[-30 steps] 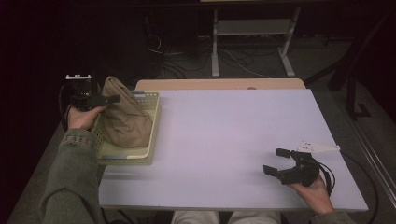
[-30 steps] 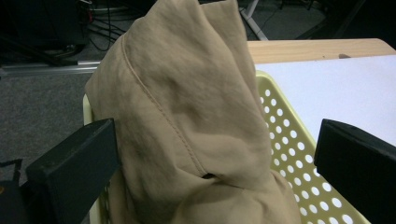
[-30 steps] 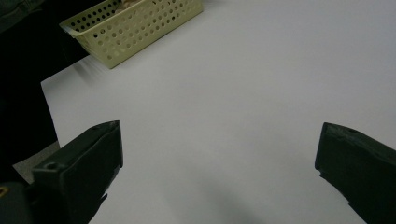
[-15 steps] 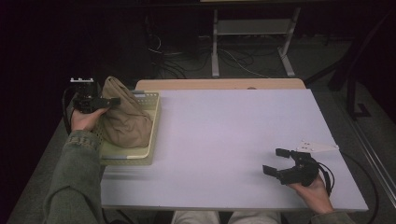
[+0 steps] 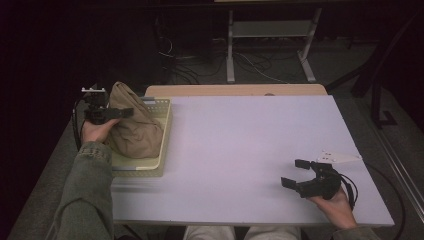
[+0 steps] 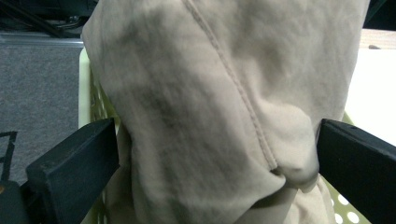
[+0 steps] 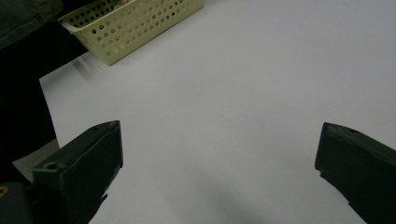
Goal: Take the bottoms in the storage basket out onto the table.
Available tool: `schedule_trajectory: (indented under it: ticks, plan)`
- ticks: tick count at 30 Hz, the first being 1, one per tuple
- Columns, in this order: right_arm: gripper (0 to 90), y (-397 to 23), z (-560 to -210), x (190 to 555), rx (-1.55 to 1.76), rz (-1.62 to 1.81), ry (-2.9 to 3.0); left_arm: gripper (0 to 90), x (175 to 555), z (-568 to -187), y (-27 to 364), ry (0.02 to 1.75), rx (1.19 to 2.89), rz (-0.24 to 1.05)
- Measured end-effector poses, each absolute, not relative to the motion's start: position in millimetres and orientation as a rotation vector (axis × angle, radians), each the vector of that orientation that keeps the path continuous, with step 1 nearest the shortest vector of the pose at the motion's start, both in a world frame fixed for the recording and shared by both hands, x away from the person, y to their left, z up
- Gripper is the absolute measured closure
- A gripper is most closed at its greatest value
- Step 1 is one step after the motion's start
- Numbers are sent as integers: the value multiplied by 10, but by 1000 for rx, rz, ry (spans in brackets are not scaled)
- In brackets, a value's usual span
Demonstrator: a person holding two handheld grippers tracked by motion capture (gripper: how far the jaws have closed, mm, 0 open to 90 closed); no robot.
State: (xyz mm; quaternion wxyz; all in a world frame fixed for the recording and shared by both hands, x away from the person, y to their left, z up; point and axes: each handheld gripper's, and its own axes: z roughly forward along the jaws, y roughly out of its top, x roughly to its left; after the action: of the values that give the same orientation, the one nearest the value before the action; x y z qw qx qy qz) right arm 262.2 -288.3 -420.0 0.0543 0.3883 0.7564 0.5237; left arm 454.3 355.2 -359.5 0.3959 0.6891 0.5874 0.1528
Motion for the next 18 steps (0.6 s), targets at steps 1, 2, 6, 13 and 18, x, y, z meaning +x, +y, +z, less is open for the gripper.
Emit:
schedule_trajectory:
  ticks: [1, 2, 6, 13, 18]
  plan:
    - [6, -2883, -4200, 2621, 1178, 1591, 2297, 0, 4542, -3594, 3549, 1490, 1742, 391]
    - [6, -2883, -4199, 2620, 1178, 1592, 2297, 0, 4543, -3595, 3547, 1491, 1739, 391]
    - [6, -2893, -4195, 2616, 1172, 1591, 2297, 29, 4544, -3605, 3551, 1484, 1737, 392]
    - [6, -2905, -4183, 2596, 1181, 1600, 2286, 135, 4541, -3650, 3549, 1488, 1676, 353]
    - [6, -2909, -4178, 2592, 1184, 1604, 2279, 205, 4524, -3647, 3557, 1483, 1678, 349]
